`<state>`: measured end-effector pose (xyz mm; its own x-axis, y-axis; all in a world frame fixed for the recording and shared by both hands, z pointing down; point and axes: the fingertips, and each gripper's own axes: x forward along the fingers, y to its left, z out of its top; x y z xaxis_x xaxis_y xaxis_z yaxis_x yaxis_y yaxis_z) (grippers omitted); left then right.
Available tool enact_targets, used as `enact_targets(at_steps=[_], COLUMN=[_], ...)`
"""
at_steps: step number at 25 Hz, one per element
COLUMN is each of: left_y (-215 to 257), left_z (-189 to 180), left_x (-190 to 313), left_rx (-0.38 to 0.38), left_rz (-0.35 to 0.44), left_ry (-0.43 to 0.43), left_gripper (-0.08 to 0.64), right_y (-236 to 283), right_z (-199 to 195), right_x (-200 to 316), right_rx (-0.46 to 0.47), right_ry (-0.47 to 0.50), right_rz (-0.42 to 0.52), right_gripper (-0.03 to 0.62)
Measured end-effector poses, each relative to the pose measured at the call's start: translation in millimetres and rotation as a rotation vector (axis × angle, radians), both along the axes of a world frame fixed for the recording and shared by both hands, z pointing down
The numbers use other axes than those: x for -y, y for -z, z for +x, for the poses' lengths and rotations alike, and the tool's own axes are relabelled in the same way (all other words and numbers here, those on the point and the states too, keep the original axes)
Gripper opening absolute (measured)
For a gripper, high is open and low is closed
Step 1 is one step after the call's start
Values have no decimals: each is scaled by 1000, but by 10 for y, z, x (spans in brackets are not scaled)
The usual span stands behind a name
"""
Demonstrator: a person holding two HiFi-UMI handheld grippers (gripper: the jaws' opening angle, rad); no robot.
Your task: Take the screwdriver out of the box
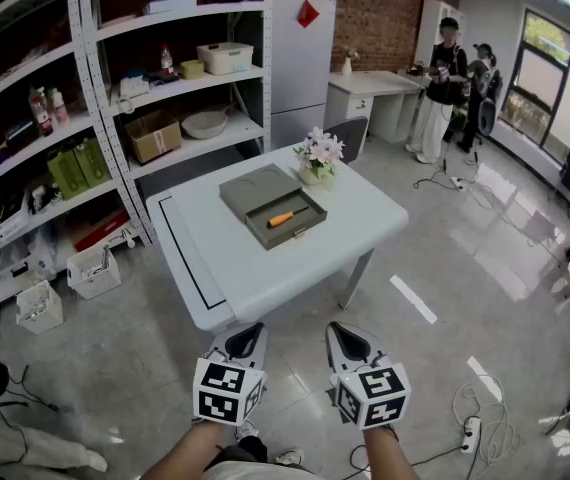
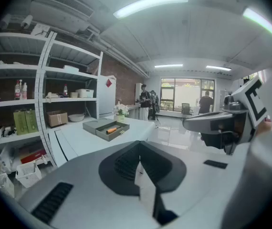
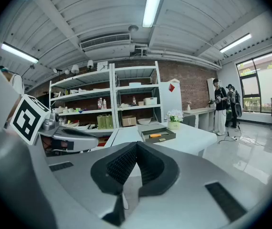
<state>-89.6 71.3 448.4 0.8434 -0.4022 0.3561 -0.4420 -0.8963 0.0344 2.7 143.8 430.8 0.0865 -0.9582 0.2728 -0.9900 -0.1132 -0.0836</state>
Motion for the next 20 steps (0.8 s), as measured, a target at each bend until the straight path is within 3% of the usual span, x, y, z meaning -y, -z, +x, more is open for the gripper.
enact_targets(at_steps=[11, 20], left_y=[-37, -155], left_z=[12, 295], left_x=[72, 458], left_rx=[14, 10], left_rz=[-6, -17], left_ry=[13, -11], left_gripper=[6, 6], right_y=[-65, -184], right_z=[28, 267], right_x=[78, 434], right_rx=[-14, -22], right_ry=[22, 10], right_rz=[-16, -30], right_gripper=[5, 47])
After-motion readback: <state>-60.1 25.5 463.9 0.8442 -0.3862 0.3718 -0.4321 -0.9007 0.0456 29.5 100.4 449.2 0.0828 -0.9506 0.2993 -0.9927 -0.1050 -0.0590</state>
